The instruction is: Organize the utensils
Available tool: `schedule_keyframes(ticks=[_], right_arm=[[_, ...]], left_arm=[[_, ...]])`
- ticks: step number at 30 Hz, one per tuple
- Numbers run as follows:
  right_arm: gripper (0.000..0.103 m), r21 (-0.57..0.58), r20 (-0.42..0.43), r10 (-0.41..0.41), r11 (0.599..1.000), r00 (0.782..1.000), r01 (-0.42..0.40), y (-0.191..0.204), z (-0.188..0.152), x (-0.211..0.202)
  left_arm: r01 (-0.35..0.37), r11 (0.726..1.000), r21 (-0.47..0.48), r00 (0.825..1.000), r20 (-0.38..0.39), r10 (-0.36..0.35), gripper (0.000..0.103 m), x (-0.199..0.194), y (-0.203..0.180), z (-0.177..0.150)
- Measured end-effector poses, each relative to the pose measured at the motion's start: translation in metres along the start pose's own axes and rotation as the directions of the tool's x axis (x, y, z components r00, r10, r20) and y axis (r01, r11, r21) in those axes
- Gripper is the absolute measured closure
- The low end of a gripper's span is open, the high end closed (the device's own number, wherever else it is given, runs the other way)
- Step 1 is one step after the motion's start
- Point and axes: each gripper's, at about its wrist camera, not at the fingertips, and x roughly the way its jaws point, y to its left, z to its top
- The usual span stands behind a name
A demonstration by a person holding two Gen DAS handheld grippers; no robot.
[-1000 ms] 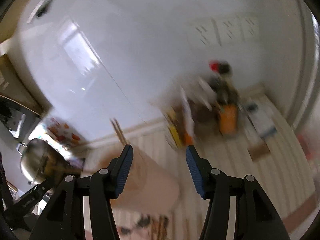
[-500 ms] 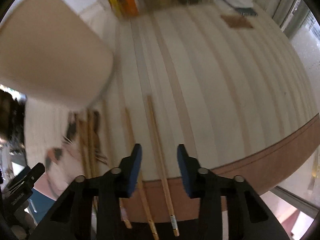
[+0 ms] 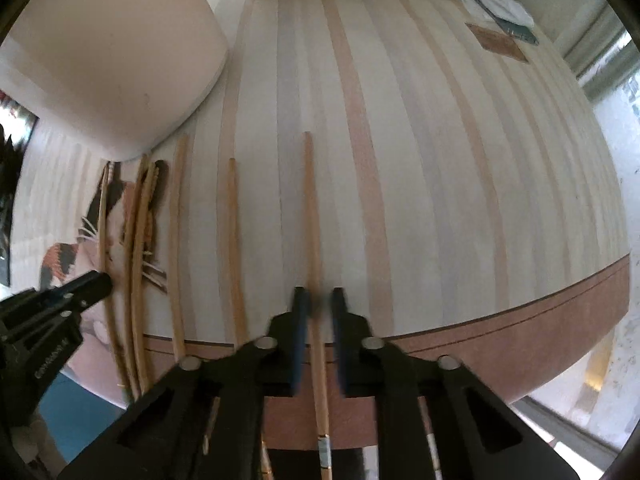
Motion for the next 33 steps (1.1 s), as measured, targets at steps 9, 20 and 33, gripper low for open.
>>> schedule_keyframes(ticks=[9, 20, 33], right_arm=[[0.096, 0.046, -0.071, 0.064, 0.997, 0.995, -0.061, -0.021, -0.007, 0.001], [0.095, 0.029, -0.122, 0.052, 0.998, 0.991, -0.048, -0.027, 0.015, 0.001], [0.095, -0.012, -0.129, 0.009, 1.000, 0.992, -0.010, -0.001, 0.041, 0.010]], left_arm=[[0.026, 0.988, -0.154, 0.998, -0.057, -0.035, 0.099, 0.000, 0.047, -0.026], [0.001, 0.995, -0.104, 0.998, -0.058, -0.007, 0.096, 0.001, 0.047, -0.012], [-0.015, 0.996, -0.093, 0.998, -0.058, 0.009, 0.096, 0.007, 0.034, 0.007]])
